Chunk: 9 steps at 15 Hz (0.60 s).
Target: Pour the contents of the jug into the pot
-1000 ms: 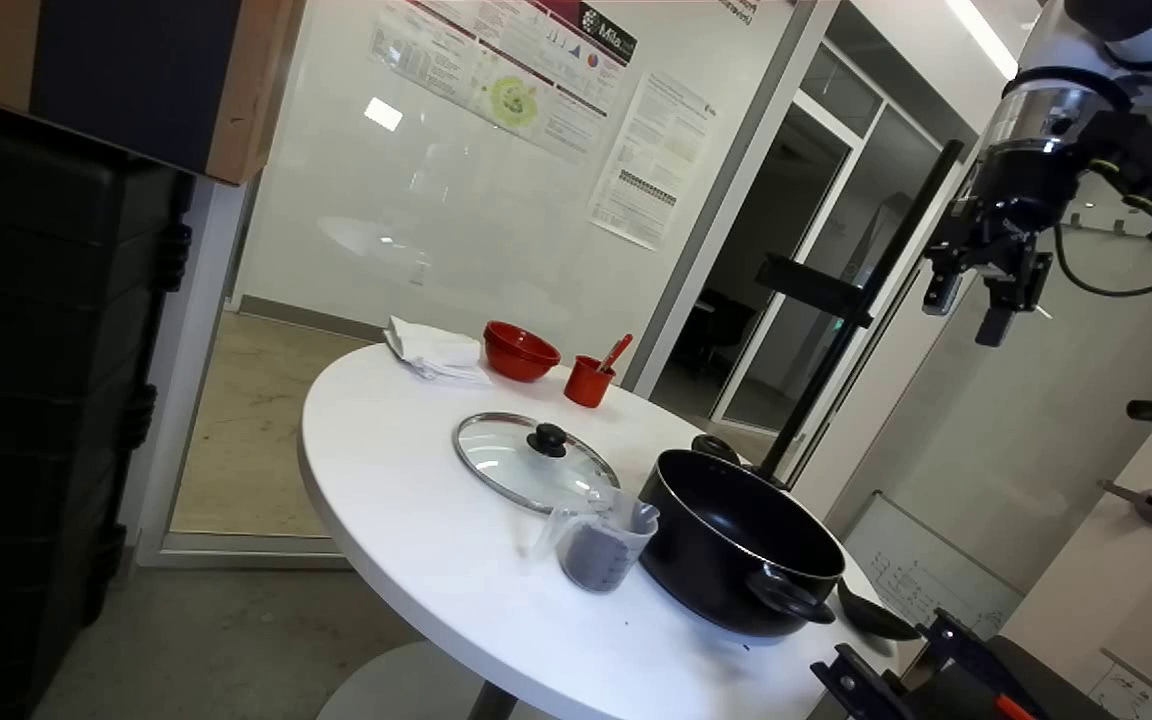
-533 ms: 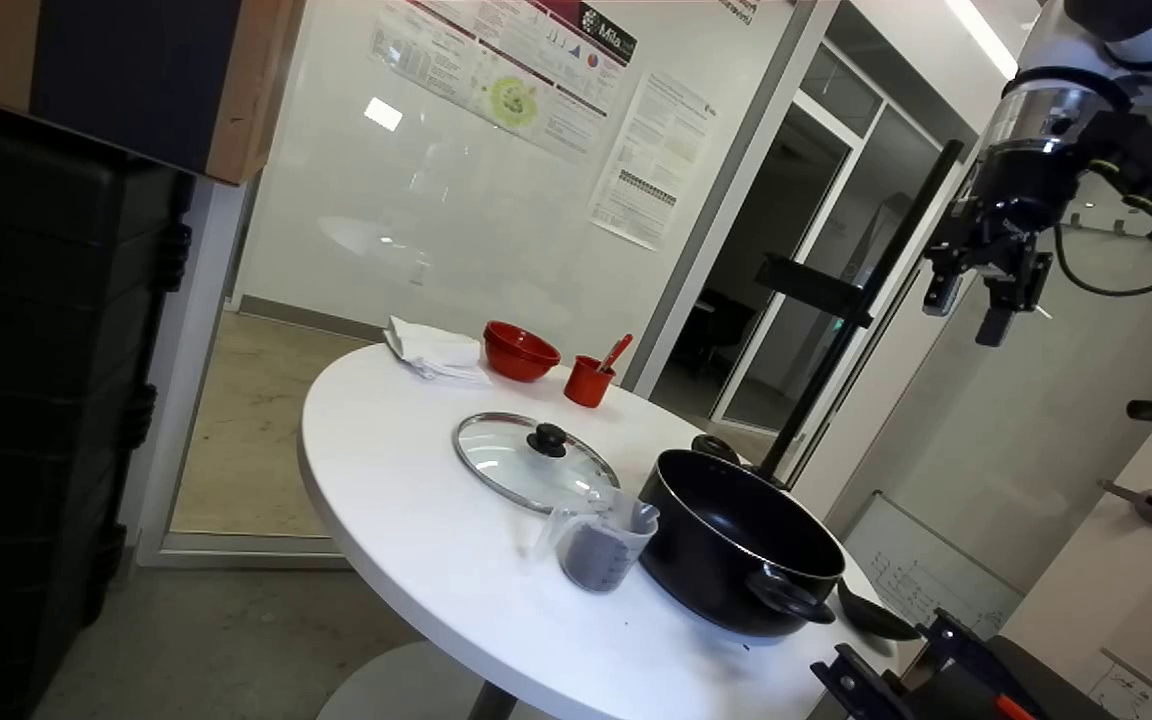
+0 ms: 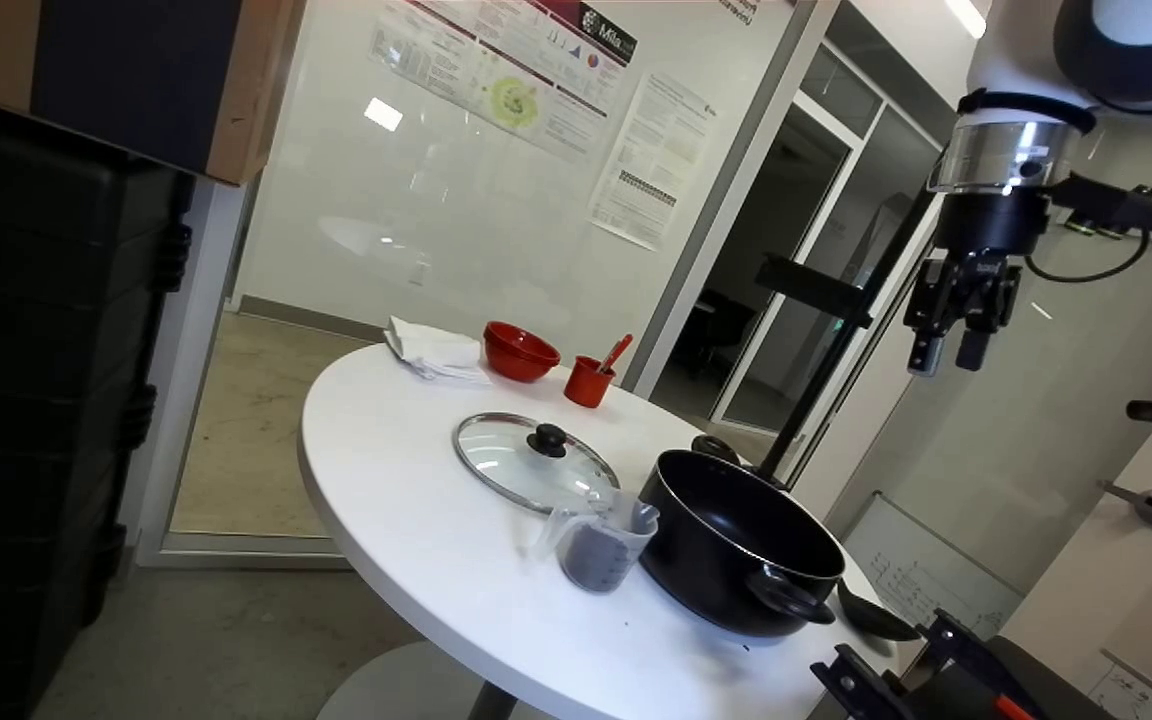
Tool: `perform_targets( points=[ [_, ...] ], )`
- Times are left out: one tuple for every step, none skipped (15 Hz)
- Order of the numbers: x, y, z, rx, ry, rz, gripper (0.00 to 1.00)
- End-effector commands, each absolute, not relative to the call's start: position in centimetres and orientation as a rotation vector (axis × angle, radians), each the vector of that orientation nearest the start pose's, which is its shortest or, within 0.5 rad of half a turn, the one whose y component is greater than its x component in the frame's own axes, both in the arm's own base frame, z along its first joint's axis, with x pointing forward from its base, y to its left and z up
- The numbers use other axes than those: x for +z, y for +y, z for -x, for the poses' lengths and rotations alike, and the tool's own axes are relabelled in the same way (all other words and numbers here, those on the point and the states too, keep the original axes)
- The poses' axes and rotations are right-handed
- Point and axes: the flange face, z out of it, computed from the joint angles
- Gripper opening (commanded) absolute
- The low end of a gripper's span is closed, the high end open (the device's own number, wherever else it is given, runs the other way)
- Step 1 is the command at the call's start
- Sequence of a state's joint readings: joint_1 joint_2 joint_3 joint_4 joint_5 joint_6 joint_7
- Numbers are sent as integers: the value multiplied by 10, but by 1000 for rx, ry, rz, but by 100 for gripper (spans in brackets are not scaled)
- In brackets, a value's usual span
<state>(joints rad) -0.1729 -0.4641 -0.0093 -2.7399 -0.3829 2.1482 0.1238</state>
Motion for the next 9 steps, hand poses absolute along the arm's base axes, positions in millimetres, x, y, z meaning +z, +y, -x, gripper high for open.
perform_targets(
  points=[
    [336, -27, -352, 109, 340, 3298, 100],
    [329, -10, -348, 117, 385, 3240, 100],
    [329, 4, -350, 105, 431, 3184, 100],
    [326, 18, -352, 110, 467, 3126, 100],
    [324, 29, -354, 105, 505, 3071, 100],
    [321, 41, -356, 103, 546, 3018, 100],
    [319, 51, -359, 83, 590, 2965, 100],
    [327, 37, -354, 102, 505, 3042, 100],
    [325, 45, -355, 95, 526, 3011, 100]
  ],
)
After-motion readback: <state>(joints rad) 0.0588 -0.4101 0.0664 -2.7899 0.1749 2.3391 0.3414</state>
